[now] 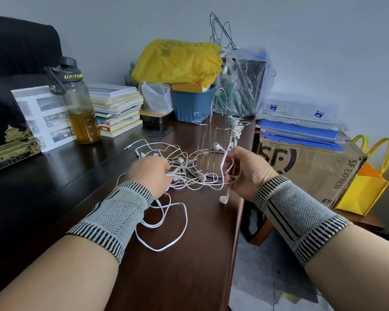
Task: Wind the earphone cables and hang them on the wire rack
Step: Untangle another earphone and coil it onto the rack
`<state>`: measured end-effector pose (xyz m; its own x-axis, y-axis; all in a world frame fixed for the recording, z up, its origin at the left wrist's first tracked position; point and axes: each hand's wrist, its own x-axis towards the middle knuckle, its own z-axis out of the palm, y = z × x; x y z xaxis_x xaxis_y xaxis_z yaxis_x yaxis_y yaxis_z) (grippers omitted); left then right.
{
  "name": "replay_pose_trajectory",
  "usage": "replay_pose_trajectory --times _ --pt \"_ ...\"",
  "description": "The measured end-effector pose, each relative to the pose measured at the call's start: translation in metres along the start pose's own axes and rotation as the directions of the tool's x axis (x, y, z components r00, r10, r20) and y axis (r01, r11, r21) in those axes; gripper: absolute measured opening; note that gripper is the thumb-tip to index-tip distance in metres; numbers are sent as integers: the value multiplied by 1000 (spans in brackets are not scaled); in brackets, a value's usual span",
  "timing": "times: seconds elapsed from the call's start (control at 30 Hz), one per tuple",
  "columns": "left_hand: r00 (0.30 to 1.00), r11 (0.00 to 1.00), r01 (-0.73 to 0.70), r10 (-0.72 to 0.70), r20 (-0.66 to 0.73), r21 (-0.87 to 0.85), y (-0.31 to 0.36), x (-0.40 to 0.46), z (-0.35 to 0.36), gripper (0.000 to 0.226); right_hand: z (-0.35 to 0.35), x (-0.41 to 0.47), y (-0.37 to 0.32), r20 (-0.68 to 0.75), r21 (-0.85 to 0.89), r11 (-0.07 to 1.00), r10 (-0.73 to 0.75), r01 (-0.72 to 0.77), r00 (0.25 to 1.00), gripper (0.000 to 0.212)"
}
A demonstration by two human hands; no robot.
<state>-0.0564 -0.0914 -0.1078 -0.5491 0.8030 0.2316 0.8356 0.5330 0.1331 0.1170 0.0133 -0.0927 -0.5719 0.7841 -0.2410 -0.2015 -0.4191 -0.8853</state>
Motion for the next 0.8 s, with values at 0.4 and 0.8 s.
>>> replay_pose_trajectory --times 0.4,0.8 --pt "827 767 -241 483 288 -594 80 -26 -56 76 -21 -29 -28 157 203 979 2 -35 988 21" --pt "874 742 -231 442 202 -629 105 -17 -72 29 -73 -35 -19 -324 -308 948 -29 -76 946 16"
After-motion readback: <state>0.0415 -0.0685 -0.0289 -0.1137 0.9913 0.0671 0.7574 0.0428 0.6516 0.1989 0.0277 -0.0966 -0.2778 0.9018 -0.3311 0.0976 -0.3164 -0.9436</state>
